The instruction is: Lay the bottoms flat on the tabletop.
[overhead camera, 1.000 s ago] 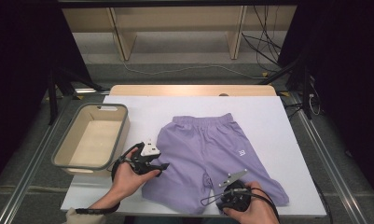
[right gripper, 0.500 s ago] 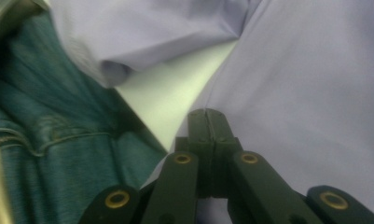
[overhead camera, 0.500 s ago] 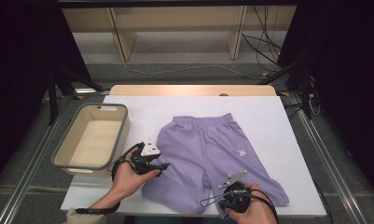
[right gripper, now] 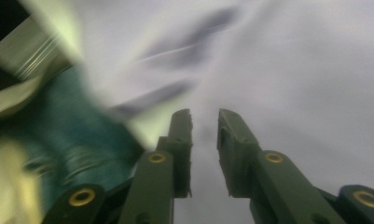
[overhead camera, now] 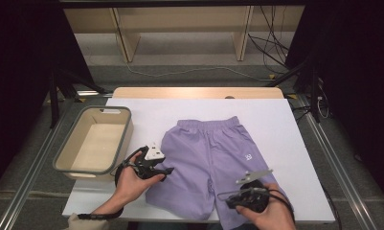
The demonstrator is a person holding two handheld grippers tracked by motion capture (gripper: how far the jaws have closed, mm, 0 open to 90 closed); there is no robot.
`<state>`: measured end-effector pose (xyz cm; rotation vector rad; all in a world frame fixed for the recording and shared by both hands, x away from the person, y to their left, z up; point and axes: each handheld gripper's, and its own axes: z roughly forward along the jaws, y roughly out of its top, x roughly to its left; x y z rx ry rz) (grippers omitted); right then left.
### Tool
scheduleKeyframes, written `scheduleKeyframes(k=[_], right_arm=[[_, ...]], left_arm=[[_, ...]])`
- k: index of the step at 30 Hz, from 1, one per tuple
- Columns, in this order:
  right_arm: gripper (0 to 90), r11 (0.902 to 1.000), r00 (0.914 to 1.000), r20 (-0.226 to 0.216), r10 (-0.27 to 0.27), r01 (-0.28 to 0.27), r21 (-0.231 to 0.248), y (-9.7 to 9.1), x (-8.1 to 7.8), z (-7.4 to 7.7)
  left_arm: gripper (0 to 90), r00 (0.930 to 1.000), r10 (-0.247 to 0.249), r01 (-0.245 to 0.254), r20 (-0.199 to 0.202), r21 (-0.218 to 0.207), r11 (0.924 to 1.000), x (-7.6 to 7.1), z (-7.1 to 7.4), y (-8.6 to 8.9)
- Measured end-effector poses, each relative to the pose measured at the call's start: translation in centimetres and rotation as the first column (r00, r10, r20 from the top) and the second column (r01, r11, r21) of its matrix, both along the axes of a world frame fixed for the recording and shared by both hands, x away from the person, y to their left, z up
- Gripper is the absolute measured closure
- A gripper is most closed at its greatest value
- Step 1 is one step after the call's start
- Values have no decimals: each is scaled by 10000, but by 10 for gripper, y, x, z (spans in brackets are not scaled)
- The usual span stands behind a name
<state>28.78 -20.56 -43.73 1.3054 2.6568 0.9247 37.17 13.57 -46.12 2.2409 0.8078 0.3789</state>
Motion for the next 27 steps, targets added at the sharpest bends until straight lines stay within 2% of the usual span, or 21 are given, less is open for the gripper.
scheduleKeyframes(k=[1, 3, 6, 8, 10, 12, 14, 15, 17, 19, 21, 23, 27], right_arm=[[727, 9990, 9990, 159, -427, 428, -95, -11, 5, 1], [710, 9890, 9899, 358, -1370, 1387, -507, -35, 15, 0], [680, 9558, 9600, 601, -2736, 2783, -951, -72, 27, -4], [666, 9303, 9346, 567, -3512, 3551, -921, -93, 33, -8], [655, 9122, 9153, 422, -4005, 4027, -760, -108, 38, -11], [656, 9011, 9035, 361, -4271, 4286, -656, -118, 44, -15], [656, 8960, 8974, 254, -4404, 4411, -506, -122, 50, -19], [656, 8979, 8992, 271, -4368, 4376, -484, -122, 53, -21], [655, 9074, 9083, 336, -4169, 4181, -437, -119, 58, -24], [655, 9197, 9214, 326, -3873, 3886, -555, -113, 63, -26], [691, 9273, 9312, 371, -3625, 3644, -852, -105, 67, -28], [761, 9279, 9397, 733, -3341, 3416, -1494, -97, 69, -28], [889, 9342, 9577, 897, -2736, 2867, -2123, -84, 69, -27]], left_arm=[[466, 10000, -2, 2, -2, -4, 10000, 0, 0, 0], [466, 10000, -9, 9, -10, -8, 10000, 0, 0, 0], [466, 10000, -5, 5, 4, -11, 10000, 0, 0, 0], [466, 10000, -2, 2, -23, -3, 10000, 0, 0, 0], [466, 10000, -2, 2, -23, 6, 10000, 0, 0, 0], [466, 10000, 4, -4, -27, 13, 10000, 0, 0, -1], [466, 10000, 6, -6, -22, 13, 10000, 0, 0, -1], [466, 10000, 12, -12, -21, 8, 10000, 0, 0, 0], [466, 10000, 13, -13, -48, -4, 10000, 1, 0, 0], [464, 9999, -21, 22, -108, 28, 10000, 0, -1, 0], [465, 9998, -44, 45, -185, 28, 10000, 0, -1, 0], [468, 9998, -50, 50, -200, 45, 10000, 0, 0, 1], [473, 9996, -1, 3, -295, 69, 10000, -3, 0, 4]])
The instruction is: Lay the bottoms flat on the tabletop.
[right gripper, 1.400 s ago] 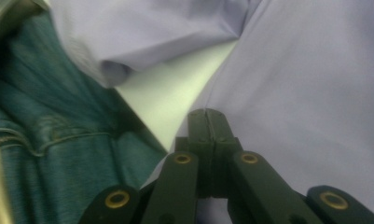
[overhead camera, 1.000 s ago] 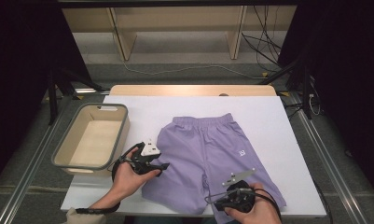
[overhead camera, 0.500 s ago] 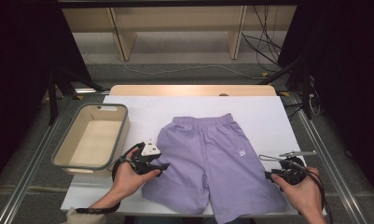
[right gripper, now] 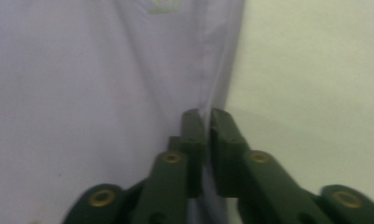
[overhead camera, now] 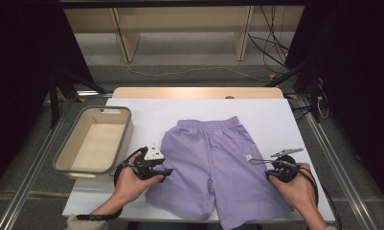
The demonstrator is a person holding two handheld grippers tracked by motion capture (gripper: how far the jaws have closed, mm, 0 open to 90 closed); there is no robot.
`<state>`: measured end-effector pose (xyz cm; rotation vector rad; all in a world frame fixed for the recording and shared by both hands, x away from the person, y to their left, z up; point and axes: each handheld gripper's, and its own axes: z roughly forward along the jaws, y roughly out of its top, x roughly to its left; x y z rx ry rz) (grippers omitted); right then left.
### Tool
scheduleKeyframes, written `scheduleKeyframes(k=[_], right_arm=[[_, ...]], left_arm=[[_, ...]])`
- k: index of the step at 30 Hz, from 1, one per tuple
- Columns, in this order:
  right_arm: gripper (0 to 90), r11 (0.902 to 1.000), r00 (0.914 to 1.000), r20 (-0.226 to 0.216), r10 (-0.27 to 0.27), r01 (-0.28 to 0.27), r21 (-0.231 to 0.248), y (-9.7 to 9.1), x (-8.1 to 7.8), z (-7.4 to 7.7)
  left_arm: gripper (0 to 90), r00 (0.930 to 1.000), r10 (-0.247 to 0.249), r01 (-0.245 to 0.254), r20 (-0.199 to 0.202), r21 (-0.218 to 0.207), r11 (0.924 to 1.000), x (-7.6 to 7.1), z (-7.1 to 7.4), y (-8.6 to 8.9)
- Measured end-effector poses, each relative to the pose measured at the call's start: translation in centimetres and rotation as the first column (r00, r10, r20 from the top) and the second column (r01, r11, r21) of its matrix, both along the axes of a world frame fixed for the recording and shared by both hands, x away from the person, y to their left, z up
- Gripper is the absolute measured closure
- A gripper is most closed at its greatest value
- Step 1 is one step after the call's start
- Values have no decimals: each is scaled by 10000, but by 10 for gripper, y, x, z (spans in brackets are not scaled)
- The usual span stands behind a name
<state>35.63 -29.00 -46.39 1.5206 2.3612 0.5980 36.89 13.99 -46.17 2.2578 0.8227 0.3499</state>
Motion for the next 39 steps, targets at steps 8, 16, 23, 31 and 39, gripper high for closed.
scheduleKeyframes(k=[8, 16, 23, 31, 39], right_arm=[[900, 9989, 9987, 251, -444, 441, 131, -8, 3, 9], [896, 9971, 9977, 201, -648, 655, -377, -9, 5, 4], [792, 9975, 9934, 1113, 268, -339, 624, 22, -8, 27], [759, 9489, 9605, 924, 2626, -2744, 1556, 91, -25, 26], [705, 8993, 9187, 363, 3934, -3927, 1925, 130, -41, 19]], left_arm=[[493, 9998, -41, 43, -206, 91, 9999, -6, 0, 9], [519, 9977, -98, 128, -677, 435, 9990, -15, -4, 16], [554, 9965, -127, 165, -832, 452, 9988, -24, -4, 23], [575, 9918, -166, 240, -1268, 574, 9981, -33, -7, 30], [600, 9833, -403, 545, -1774, 761, 9956, -36, -16, 26]])
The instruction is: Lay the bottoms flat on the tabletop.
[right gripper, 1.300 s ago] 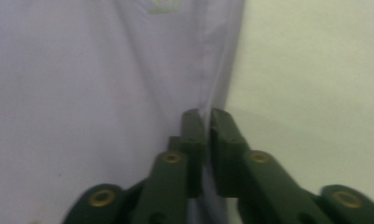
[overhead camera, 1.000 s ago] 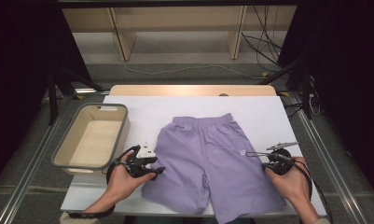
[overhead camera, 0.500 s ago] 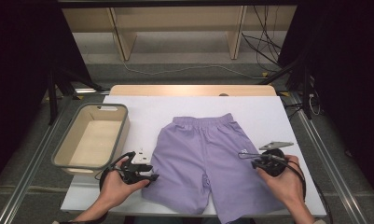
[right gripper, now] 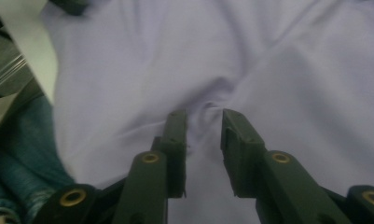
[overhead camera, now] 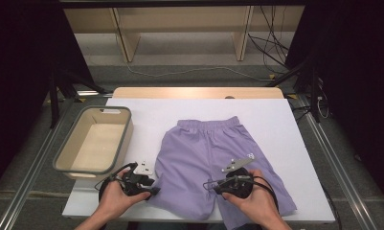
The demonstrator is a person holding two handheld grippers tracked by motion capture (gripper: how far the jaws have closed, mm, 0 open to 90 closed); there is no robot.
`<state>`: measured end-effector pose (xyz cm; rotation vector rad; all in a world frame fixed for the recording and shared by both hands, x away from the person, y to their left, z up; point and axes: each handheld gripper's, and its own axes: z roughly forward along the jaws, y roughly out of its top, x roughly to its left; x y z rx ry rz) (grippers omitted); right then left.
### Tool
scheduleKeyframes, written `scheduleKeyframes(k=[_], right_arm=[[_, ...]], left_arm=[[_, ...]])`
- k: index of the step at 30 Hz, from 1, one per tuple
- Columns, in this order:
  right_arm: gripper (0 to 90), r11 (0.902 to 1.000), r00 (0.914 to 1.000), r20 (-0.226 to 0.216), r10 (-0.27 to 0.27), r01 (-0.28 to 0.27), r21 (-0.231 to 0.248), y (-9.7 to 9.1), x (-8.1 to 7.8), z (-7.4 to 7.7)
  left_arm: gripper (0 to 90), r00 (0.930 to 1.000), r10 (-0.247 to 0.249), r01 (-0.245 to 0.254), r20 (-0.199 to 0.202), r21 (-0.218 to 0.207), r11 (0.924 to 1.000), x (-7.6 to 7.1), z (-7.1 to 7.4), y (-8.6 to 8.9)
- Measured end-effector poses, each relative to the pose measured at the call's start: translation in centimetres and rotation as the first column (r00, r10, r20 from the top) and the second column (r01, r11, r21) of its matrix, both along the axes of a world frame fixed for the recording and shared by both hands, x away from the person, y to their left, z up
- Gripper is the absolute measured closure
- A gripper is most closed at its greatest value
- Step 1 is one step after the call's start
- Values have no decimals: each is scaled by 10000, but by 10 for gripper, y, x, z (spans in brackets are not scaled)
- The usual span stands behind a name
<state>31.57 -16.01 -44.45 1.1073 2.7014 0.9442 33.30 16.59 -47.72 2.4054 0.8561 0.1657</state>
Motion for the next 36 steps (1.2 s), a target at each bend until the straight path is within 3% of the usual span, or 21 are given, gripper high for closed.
scheduleKeyframes(k=[6, 8, 11, 17, 23, 26, 30, 33, 36], right_arm=[[642, 9997, 9986, -470, 229, -231, -45, 10, -1, -12], [645, 9992, 9984, -500, 252, -267, -288, 14, -2, -16], [696, 9974, 9978, -580, 332, -367, -613, 17, -2, -20], [895, 9952, 9947, -873, 550, -617, -762, 16, -2, -22], [900, 9955, 9943, -894, 588, -651, -685, 16, -2, -20], [900, 9962, 9971, -593, 467, -509, -712, 14, -3, -15], [802, 9967, 9967, 71, 809, -808, -34, 13, -5, -2], [687, 9831, 9862, 157, 1647, -1654, 783, 18, -10, 4], [596, 9676, 9717, 130, 2360, -2362, 896, 28, -16, 2]], left_arm=[[743, 9998, -152, 154, -103, 170, 9997, -2, 0, -1], [806, 9992, -166, 171, -370, 156, 9997, -3, 1, 0], [870, 9987, -252, 259, -440, 156, 9995, -6, 3, 1], [888, 9984, -224, 217, -510, -147, 9997, -13, 11, 8], [889, 9978, -243, 215, -623, -458, 9987, -22, 16, 16], [889, 9990, -178, 149, -416, -685, 9975, -24, 21, 18], [889, 9999, -19, 2, -154, -1079, 9942, -20, 27, 18], [889, 9999, 125, -129, -41, -1286, 9916, -15, 31, 18], [889, 9997, 216, -205, 65, -1323, 9910, -11, 32, 16]])
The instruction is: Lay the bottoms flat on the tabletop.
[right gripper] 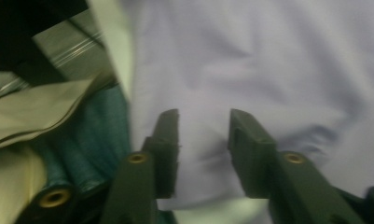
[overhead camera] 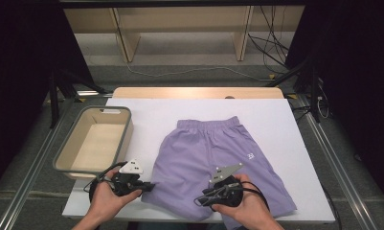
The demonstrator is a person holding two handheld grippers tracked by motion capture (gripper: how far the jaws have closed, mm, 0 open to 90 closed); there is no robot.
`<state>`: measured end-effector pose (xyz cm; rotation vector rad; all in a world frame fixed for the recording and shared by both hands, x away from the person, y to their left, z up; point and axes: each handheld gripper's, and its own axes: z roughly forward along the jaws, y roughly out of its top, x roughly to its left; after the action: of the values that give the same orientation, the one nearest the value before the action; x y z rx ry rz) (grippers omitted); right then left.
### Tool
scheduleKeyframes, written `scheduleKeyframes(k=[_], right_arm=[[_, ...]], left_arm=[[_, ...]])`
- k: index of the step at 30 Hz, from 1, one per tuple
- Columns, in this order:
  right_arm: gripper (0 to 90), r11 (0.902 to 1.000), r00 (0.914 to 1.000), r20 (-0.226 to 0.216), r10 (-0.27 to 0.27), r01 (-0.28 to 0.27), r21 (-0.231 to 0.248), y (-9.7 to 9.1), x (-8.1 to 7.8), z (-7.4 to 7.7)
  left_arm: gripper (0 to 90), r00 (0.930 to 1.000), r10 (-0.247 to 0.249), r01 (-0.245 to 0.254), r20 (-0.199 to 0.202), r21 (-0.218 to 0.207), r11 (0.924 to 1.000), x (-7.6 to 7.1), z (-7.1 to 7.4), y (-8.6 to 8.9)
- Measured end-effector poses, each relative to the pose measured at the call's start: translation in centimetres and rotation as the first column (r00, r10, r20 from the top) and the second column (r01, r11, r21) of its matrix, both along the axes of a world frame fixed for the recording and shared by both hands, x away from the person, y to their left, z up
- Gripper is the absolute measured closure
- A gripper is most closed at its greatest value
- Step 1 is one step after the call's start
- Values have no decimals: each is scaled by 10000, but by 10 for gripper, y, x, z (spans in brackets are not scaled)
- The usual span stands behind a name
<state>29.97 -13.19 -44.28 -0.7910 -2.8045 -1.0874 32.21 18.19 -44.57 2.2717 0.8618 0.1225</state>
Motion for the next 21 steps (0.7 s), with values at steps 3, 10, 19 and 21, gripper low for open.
scheduleKeyframes(k=[3, 10, 19, 21], right_arm=[[515, 9955, 9967, -47, 815, -816, -477, 9, -3, -8], [606, 9704, 9826, 251, 1840, -1775, -1640, 18, -7, -23], [876, 9977, 9977, -475, 479, -501, -447, 2, 14, -14], [876, 9985, 9965, -706, -444, 465, 278, -7, 25, -9]], left_arm=[[889, 10000, 20, -20, 40, -6, 10000, 4, -1, -2], [889, 9998, 99, -99, 185, -25, 9999, 15, 0, -7], [872, 9986, 279, -273, 447, -146, 9995, 32, -2, -12], [843, 9975, 379, -368, 599, -200, 9991, 37, -3, -13]])
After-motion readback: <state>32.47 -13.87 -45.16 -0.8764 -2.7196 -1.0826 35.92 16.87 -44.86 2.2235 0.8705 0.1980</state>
